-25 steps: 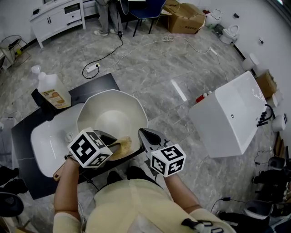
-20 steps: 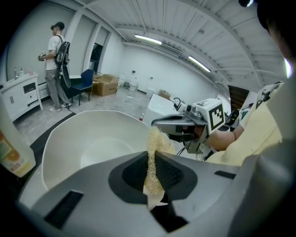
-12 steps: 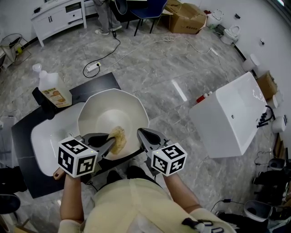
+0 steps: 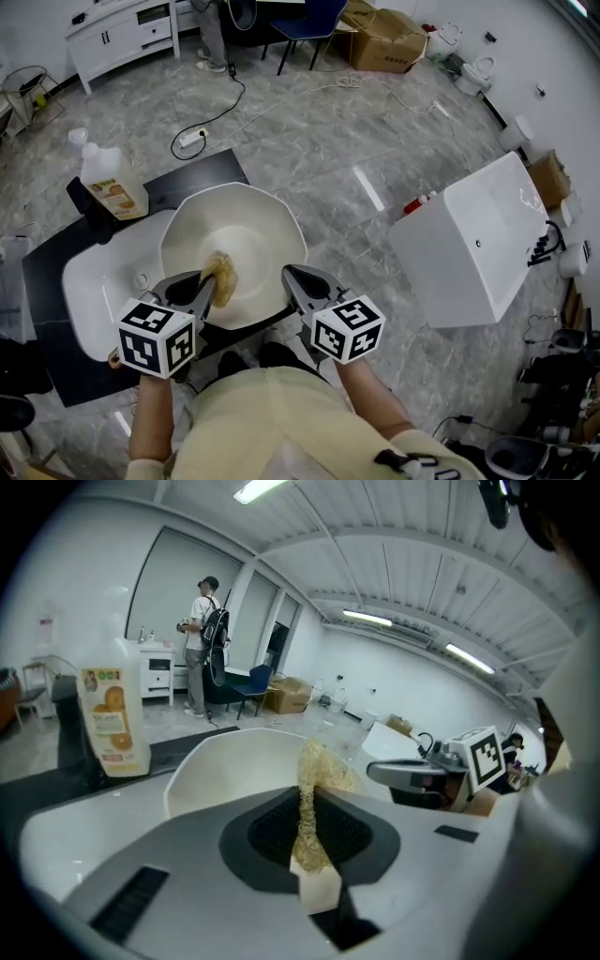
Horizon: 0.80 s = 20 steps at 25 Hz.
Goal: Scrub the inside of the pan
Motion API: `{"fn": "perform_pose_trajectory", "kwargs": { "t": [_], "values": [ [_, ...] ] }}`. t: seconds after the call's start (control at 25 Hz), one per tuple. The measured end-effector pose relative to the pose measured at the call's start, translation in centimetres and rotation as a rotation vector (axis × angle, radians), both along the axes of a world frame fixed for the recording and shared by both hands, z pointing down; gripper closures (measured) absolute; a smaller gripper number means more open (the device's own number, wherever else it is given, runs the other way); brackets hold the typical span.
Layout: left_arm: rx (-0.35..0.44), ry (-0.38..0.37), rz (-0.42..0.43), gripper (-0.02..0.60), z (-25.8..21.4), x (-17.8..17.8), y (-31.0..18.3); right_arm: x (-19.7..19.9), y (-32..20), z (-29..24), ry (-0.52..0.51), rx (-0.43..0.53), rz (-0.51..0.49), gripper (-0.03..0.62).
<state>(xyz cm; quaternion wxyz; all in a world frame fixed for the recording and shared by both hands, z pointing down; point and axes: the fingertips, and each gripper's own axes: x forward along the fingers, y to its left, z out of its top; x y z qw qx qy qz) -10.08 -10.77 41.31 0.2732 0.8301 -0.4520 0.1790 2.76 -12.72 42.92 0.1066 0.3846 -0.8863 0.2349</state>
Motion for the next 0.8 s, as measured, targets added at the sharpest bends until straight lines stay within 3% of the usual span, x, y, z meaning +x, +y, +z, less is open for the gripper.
{"fn": "perform_pose_trajectory", "kwargs": {
  "t": [0.12,0.24,0.8],
  "values": [
    [0.025,-0.151,-0.033,0.541,0.7,-1.1,-0.1,-0.1,0.1,-0.2,0.01,0.006,-0.007,0.579],
    [0.048,-0.252,-0.038,0.541,1.0,-1.5,-0.2,0.0,0.2,-0.2,0.011,0.007,-0.012,0.579],
    [0.121,-0.517,-0.063,0.541,1.7,-2.6,-0.7,-0.1,0.2,0.2,0.06,0.026,-0.023,0.579]
  ]
}}
